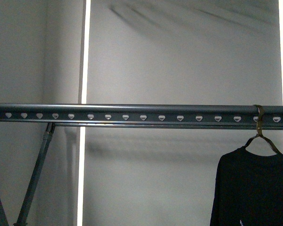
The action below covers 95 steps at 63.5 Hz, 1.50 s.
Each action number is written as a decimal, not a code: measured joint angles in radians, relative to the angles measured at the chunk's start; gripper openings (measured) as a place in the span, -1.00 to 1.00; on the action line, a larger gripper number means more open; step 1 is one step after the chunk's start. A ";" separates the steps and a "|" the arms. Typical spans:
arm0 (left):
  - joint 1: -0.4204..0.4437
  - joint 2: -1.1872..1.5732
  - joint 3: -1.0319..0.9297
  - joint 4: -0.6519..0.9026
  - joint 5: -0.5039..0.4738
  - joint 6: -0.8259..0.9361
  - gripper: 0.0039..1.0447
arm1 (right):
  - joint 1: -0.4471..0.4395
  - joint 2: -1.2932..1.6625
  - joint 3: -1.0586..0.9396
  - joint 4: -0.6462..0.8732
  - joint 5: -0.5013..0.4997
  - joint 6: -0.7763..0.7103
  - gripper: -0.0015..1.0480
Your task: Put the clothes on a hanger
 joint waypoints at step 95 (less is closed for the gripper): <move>0.000 -0.537 -0.101 -0.420 -0.001 0.000 -0.17 | 0.000 0.000 0.000 0.000 0.000 0.000 -0.30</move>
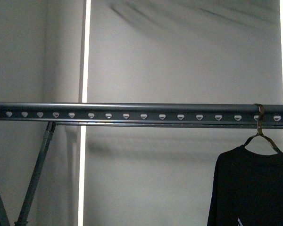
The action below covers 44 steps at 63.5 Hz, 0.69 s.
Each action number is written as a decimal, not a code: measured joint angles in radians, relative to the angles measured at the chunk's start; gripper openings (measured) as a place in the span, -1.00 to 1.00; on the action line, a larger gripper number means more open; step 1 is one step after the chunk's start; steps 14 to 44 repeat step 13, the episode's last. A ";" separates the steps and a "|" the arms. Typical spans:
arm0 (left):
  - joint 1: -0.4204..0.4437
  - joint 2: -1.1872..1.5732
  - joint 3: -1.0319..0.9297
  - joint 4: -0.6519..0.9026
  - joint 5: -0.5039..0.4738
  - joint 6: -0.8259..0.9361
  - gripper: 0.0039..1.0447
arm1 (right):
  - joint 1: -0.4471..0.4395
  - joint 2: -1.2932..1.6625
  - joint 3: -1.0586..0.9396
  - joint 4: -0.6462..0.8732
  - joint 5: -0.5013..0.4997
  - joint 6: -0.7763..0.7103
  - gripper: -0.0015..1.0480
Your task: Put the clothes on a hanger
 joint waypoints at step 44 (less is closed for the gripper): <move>0.000 0.000 0.000 0.000 0.000 0.000 0.58 | 0.000 0.000 0.000 0.000 0.000 0.000 0.44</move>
